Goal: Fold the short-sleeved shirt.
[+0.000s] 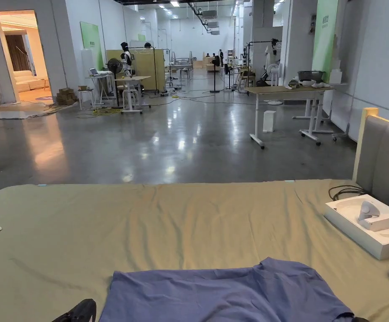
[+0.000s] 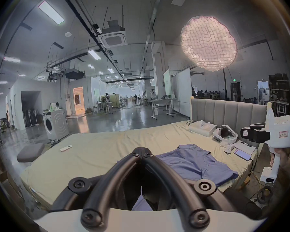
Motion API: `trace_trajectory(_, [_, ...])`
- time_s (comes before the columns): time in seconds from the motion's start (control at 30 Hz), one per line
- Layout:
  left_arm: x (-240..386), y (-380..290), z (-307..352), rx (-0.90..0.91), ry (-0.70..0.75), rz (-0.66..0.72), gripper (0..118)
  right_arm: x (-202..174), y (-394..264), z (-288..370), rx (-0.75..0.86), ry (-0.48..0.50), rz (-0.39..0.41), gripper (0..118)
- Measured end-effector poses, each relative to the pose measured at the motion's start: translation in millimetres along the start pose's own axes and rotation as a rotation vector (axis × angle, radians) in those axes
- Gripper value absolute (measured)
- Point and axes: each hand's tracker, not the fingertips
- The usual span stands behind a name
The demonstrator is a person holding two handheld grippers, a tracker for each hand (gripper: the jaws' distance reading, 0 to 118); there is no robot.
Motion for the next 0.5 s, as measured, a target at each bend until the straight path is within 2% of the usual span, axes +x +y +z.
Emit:
trace_trajectory(0.1, [-6,-4,-3,-0.020,-0.003,0.028,1,-1,3,0,0.006,0.000,0.000,0])
trace_trajectory(0.23, [-17,-17,-6,-0.039,0.002,0.073,1,3,4,-5,-0.009,0.010,-0.052,0])
trace_trajectory(0.4, [-43,-42,-13,-0.138,0.040,0.165,1,17,-1,-18,-0.119,0.055,-0.252,0])
trace_trajectory(0.47, [-53,-52,-16,-0.179,0.075,0.182,1,21,-7,-24,-0.147,0.061,-0.280,0])
trace_trajectory(0.5, [-58,-59,-18,-0.190,0.083,0.194,1,22,-10,-28,-0.137,0.044,-0.261,0])
